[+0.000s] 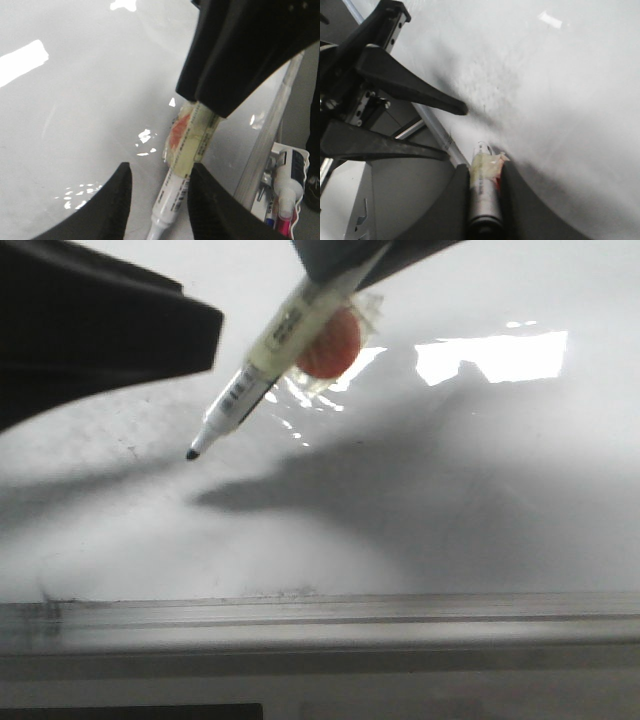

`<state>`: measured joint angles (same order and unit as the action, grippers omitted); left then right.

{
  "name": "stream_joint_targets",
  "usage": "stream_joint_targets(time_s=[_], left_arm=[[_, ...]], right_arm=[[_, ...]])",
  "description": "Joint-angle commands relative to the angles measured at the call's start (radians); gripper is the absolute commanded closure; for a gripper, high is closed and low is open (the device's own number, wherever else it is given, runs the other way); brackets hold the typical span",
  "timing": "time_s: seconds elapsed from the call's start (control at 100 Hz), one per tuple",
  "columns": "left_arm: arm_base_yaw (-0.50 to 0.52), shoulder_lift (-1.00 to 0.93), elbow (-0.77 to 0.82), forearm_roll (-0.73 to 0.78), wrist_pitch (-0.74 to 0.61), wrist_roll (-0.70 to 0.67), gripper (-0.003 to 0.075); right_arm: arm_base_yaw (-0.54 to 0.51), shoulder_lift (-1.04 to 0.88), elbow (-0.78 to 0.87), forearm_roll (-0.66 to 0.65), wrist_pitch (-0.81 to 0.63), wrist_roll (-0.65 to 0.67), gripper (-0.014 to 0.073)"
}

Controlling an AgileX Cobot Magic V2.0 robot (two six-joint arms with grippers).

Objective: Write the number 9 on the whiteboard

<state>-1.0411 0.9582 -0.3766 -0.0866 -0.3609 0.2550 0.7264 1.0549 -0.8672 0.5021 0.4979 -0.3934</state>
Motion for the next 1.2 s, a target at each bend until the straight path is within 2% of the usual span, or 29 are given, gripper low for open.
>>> stream_joint_targets(time_s=[0.0, 0.14, 0.34, 0.52, 0.71, 0.88, 0.98, 1.19], left_arm=[[0.000, -0.074, -0.032, -0.036, -0.020, -0.008, 0.0457], [0.010, -0.179, -0.032, -0.062, 0.047, -0.008, 0.0457], [0.090, -0.231, -0.032, -0.069, 0.093, -0.008, 0.0457], [0.129, -0.231, -0.032, -0.070, 0.091, -0.008, 0.0457], [0.129, -0.231, -0.032, -0.070, 0.085, -0.008, 0.0457], [0.129, -0.231, -0.032, -0.070, 0.085, -0.008, 0.0457], [0.129, -0.231, -0.032, -0.070, 0.085, -0.010, 0.0457], [0.129, -0.231, -0.032, -0.070, 0.085, -0.010, 0.0457]], right_arm=[[-0.003, -0.032, -0.068, -0.025, -0.073, -0.011, 0.0650], [-0.021, -0.030, -0.147, -0.057, -0.060, -0.007, 0.0646], [-0.148, -0.028, -0.216, -0.060, 0.001, 0.016, 0.0646], [-0.232, -0.004, -0.218, -0.060, -0.005, 0.029, 0.0646], [-0.211, 0.107, -0.221, -0.034, -0.057, 0.029, 0.0646], [-0.151, 0.134, -0.230, -0.061, 0.029, 0.033, 0.0646], [-0.183, 0.078, -0.230, -0.157, 0.045, 0.100, 0.0646], [-0.239, 0.056, -0.300, -0.180, 0.041, 0.105, 0.0646]])
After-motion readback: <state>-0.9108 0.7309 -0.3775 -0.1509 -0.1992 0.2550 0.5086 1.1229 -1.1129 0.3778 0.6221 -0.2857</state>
